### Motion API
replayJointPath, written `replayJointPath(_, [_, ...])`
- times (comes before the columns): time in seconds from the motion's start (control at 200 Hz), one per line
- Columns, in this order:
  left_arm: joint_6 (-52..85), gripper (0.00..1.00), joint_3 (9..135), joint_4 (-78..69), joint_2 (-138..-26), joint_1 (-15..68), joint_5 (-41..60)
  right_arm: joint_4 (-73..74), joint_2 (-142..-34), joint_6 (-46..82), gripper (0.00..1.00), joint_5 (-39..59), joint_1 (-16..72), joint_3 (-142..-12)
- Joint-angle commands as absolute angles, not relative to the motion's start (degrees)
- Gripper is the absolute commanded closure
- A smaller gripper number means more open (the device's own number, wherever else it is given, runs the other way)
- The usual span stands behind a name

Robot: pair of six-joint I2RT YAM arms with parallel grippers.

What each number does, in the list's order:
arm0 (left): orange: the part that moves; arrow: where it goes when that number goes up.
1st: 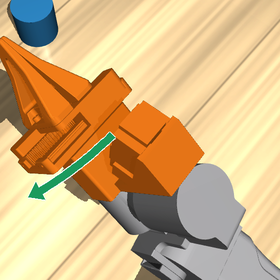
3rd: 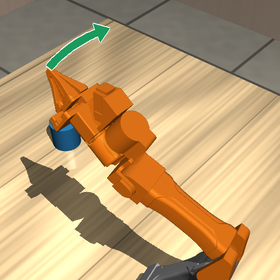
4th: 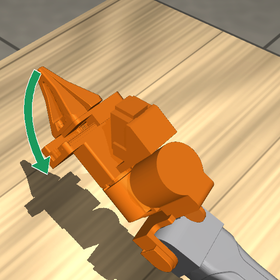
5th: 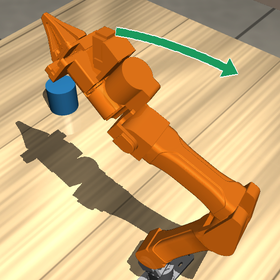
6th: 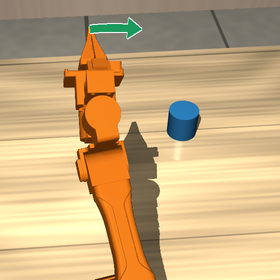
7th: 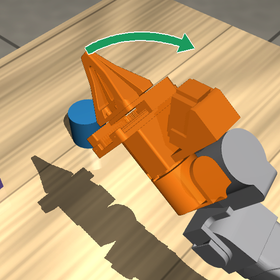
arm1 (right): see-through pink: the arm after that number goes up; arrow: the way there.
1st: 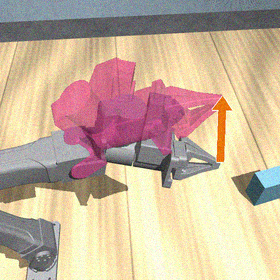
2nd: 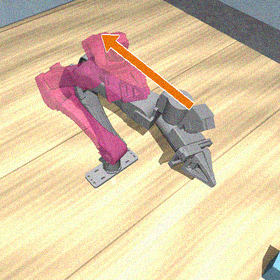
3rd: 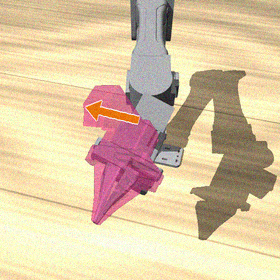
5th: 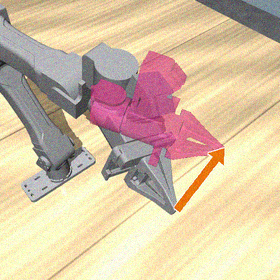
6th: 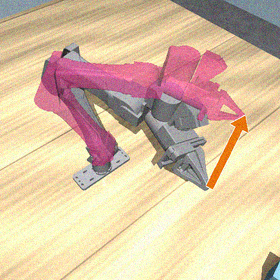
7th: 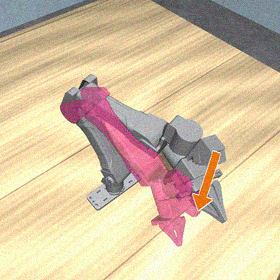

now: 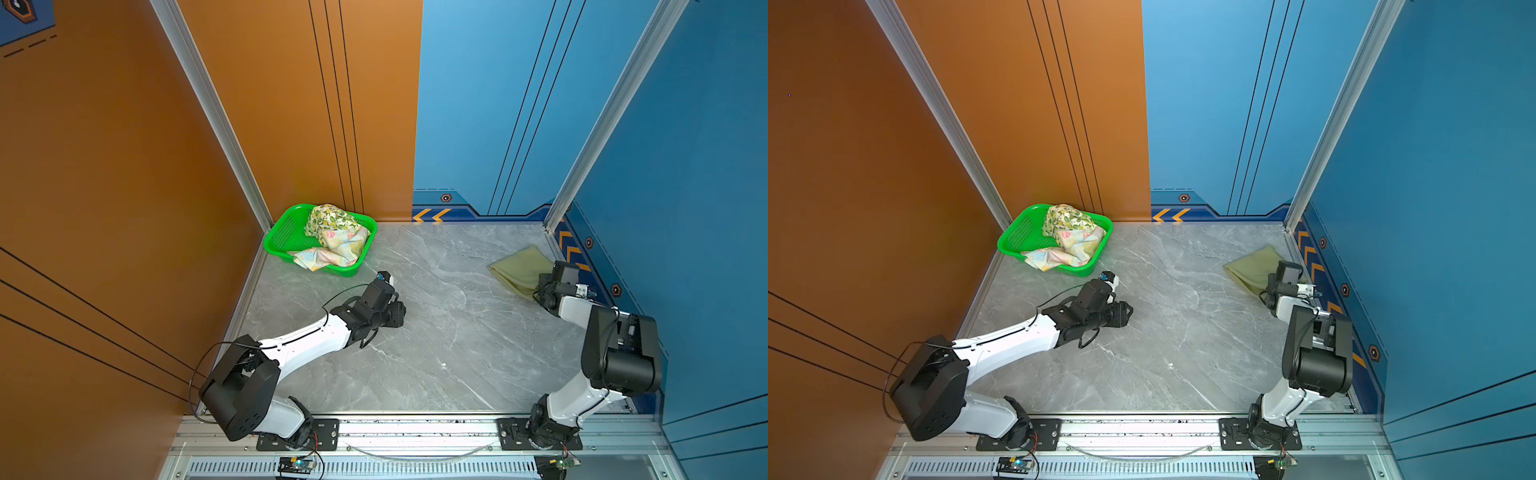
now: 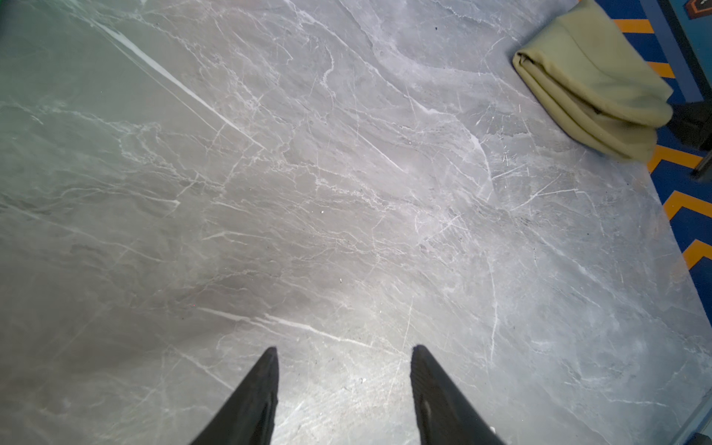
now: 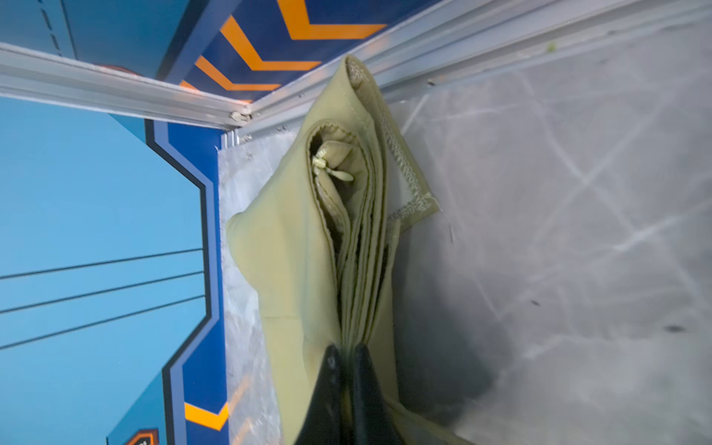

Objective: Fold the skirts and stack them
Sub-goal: 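Carry the folded skirt with the right gripper to the far corner and set it down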

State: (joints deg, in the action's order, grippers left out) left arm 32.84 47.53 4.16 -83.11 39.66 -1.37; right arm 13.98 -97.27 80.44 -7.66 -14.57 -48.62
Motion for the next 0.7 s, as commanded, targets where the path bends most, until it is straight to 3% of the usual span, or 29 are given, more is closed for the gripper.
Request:
replayJointPath(0.0, [33.3,0.44,48.9,3.0,-84.6,39.2,0.2,14.8,-103.4,87.6,1.00,-15.8,-13.6,-53.9])
replayJointPath(0.391, [32.6,0.44,52.8,5.2,-87.4,38.0,0.7,6.9,-121.0,89.0,1.00,-15.1,-8.6,-76.1])
replayJointPath(0.691, [32.2,0.44,53.6,7.1,-86.4,37.2,0.5,4.2,-123.9,89.5,1.00,-17.3,-4.6,-79.0])
